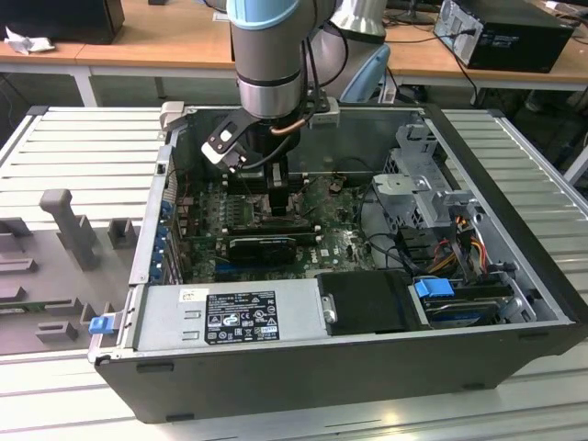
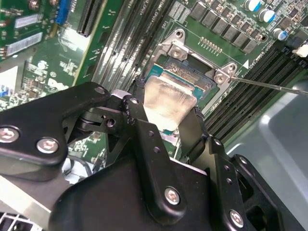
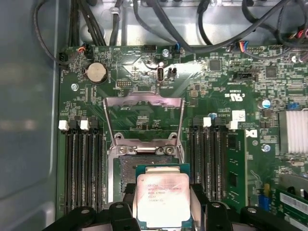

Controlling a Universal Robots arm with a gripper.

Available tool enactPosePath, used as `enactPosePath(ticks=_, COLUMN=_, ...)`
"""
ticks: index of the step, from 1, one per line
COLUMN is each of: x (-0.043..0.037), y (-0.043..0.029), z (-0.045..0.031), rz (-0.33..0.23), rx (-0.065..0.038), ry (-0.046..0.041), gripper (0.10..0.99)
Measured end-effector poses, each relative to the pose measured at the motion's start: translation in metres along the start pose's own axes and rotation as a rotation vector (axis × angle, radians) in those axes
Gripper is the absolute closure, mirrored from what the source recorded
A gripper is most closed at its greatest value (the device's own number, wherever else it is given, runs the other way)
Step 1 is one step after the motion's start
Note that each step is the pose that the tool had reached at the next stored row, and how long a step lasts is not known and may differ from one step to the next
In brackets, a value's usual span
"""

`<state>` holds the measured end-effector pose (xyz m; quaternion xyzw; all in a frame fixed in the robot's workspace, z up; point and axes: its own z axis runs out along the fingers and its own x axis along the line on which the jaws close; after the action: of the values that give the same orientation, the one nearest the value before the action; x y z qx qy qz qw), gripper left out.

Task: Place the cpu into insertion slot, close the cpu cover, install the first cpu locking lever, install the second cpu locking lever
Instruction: 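Place the cpu into insertion slot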

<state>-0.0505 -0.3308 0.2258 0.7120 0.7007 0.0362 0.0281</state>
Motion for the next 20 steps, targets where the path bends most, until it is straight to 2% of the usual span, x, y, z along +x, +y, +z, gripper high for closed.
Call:
enactPosePath(ticks=2, x=0.0016, y=-0.0003, z=0.0027, rz=0.000, rx=0.001, ry=-0.0001, gripper=0.557)
enactPosePath(ticks=3, x=0.0031, y=-0.0009, z=0.0086, rz=0.000, rx=0.002, ry=0.0000, gripper=0.557)
enactPosePath(ticks=5, x=0.0057, y=-0.0001, z=0.0128, rz=0.000, rx=0.005, ry=-0.0002, gripper=0.557)
enactPosePath(ticks=20, x=0.0107, y=0.0016, z=0.0229, rz=0.009, rx=0.017, ry=-0.0004, gripper=0.557)
